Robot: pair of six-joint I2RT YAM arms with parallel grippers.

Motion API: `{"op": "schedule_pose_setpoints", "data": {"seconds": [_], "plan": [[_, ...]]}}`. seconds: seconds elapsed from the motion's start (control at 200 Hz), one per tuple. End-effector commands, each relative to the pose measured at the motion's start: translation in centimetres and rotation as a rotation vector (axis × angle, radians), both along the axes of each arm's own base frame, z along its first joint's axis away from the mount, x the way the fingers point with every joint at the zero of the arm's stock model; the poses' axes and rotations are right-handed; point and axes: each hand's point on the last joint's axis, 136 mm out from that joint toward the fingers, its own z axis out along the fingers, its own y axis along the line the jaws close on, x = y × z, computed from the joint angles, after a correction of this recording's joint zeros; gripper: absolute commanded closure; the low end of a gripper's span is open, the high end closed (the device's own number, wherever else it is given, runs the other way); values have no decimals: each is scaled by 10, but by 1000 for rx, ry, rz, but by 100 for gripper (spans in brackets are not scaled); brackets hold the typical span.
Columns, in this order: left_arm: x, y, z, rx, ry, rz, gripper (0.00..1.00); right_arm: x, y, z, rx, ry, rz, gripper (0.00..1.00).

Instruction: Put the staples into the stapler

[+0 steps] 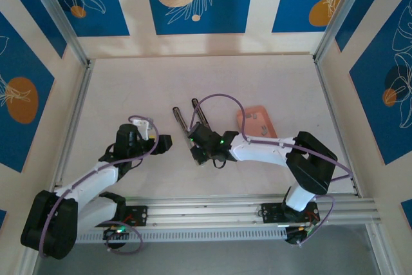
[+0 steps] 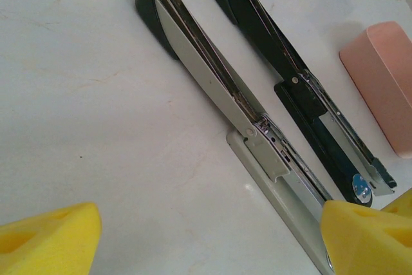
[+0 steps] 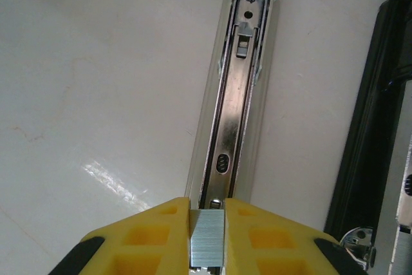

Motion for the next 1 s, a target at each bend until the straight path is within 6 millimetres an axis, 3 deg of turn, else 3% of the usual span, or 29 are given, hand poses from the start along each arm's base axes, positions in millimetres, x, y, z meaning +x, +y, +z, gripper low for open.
{"op": "schedule_pose_setpoints", "data": {"seconds": [0.0,0.995], "plan": [[3,-1,10,17,-39,-11,12,-4,-1,-10,-12,29,-3,81],[2,-1,9,18,-35,-11,12,-16,-7,-19,-67,49,7,81]]}}
